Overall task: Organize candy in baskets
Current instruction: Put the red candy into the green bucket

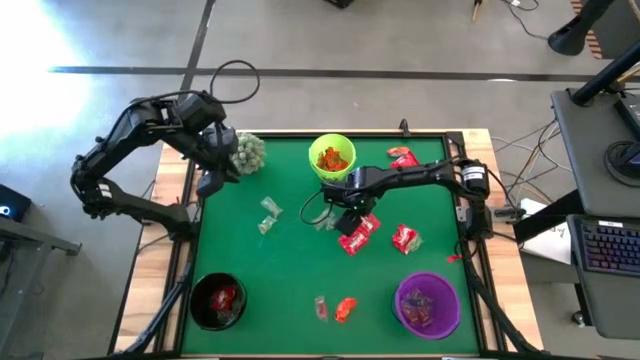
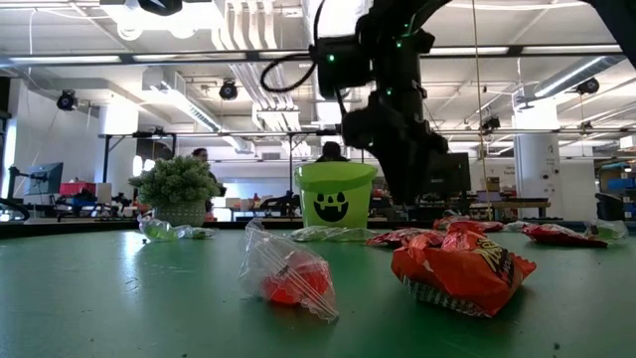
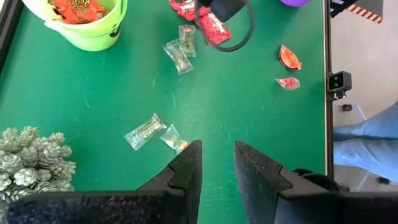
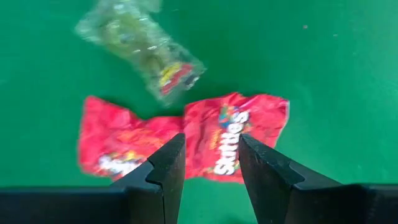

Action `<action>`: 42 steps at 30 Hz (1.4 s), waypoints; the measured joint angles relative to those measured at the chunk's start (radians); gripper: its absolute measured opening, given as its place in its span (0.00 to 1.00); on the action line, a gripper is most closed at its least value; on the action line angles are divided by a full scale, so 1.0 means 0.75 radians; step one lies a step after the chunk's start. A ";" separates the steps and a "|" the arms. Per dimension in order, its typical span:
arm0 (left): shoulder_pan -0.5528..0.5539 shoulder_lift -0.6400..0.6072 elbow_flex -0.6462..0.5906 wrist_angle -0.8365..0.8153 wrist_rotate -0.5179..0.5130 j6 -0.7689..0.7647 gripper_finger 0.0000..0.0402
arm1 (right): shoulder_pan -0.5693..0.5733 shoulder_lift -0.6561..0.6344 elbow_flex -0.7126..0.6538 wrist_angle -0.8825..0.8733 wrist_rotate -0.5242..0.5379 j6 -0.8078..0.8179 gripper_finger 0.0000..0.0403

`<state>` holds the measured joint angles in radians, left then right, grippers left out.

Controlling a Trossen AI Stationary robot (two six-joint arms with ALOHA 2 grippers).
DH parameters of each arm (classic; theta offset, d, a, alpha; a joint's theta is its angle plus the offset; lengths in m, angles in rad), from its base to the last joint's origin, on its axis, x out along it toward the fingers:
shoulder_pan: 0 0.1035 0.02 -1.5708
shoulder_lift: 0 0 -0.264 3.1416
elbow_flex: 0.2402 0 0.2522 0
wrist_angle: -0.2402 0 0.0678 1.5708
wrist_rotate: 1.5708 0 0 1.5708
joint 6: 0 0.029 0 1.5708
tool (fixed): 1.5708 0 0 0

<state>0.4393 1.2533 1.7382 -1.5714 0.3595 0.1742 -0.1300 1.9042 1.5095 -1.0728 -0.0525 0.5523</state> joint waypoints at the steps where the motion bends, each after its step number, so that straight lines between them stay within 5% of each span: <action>1: 0.000 0.000 0.000 0.000 0.000 0.008 0.19 | -0.004 0.014 -0.003 -0.004 0.000 0.000 0.35; 32: 0.000 -0.007 0.000 0.000 -0.001 0.072 0.19 | -0.033 0.295 -0.019 -0.024 -0.011 -0.017 0.34; 42: 0.000 -0.017 0.000 0.000 -0.001 0.068 0.19 | -0.036 0.320 -0.021 0.000 -0.010 0.010 0.04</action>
<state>0.4393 1.2407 1.7382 -1.5711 0.3588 0.2253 -0.1570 2.1439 1.4937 -1.0728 -0.0597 0.5599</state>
